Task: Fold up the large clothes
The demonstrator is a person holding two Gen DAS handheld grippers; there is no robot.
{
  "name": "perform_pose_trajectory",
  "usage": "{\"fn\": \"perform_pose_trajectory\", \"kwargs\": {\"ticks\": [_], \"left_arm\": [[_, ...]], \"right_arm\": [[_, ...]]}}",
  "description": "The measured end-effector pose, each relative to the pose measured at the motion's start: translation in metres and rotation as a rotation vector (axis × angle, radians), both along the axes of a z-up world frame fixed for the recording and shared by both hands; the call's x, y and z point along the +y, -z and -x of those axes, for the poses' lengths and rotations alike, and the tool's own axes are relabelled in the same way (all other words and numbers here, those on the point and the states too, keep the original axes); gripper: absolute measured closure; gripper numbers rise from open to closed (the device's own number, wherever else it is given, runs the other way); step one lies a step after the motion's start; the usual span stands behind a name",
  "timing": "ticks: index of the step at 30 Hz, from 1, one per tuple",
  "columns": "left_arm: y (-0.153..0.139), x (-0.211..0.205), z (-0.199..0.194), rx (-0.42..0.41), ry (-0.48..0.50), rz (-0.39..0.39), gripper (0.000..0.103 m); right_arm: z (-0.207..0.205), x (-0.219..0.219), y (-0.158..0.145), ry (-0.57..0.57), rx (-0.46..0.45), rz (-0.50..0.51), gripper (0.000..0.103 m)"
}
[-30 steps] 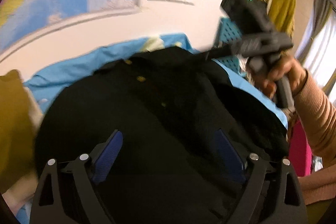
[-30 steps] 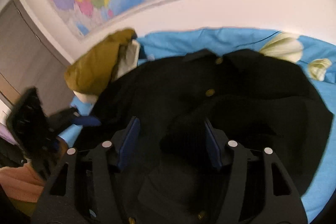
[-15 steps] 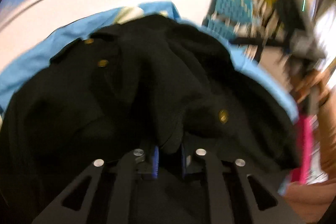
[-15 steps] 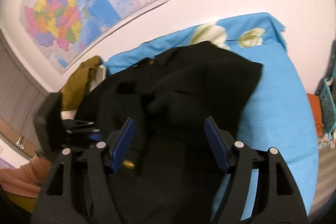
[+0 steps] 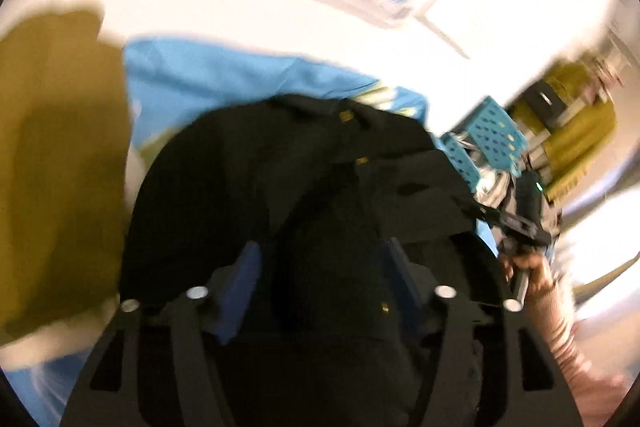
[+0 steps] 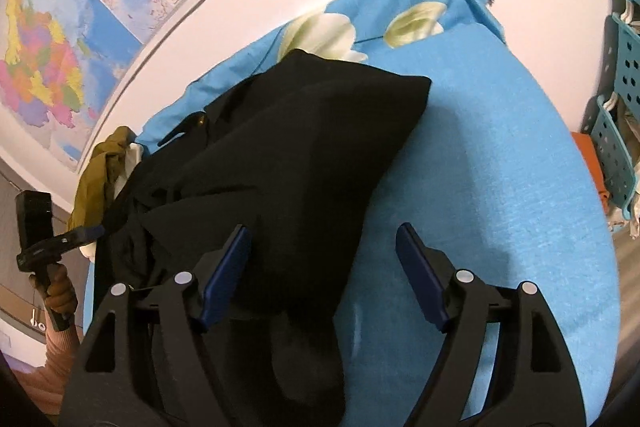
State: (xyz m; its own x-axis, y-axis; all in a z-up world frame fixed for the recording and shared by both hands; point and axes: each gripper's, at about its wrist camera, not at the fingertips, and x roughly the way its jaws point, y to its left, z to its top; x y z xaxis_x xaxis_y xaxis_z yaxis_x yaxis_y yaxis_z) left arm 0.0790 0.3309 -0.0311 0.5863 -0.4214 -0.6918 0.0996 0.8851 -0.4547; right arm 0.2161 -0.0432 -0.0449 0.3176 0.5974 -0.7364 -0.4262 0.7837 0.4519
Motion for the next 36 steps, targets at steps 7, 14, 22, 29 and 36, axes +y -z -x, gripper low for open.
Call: {"fn": "perform_pose_trajectory", "kwargs": {"ticks": [7,14,22,29,36], "left_arm": [[0.012,-0.092,0.011,-0.064,0.248,-0.379,0.023],[0.059,-0.141,0.000,-0.013,0.360,-0.672,0.037],[0.011,-0.039,-0.025,0.060,0.162,-0.132,0.092],[0.042,0.031,-0.071,0.276,-0.023,-0.067,0.087],[0.040,0.038,-0.057,0.244,-0.059,-0.144,0.051]], "right_arm": [[0.000,0.009,0.002,-0.045,0.000,-0.001,0.065],[0.001,0.009,0.002,-0.044,-0.006,0.003,0.065],[0.004,-0.001,-0.013,-0.046,-0.051,-0.071,0.092],[-0.008,-0.015,-0.006,0.034,-0.028,-0.014,0.091],[0.011,-0.009,-0.031,0.099,-0.149,0.099,0.062]]}}
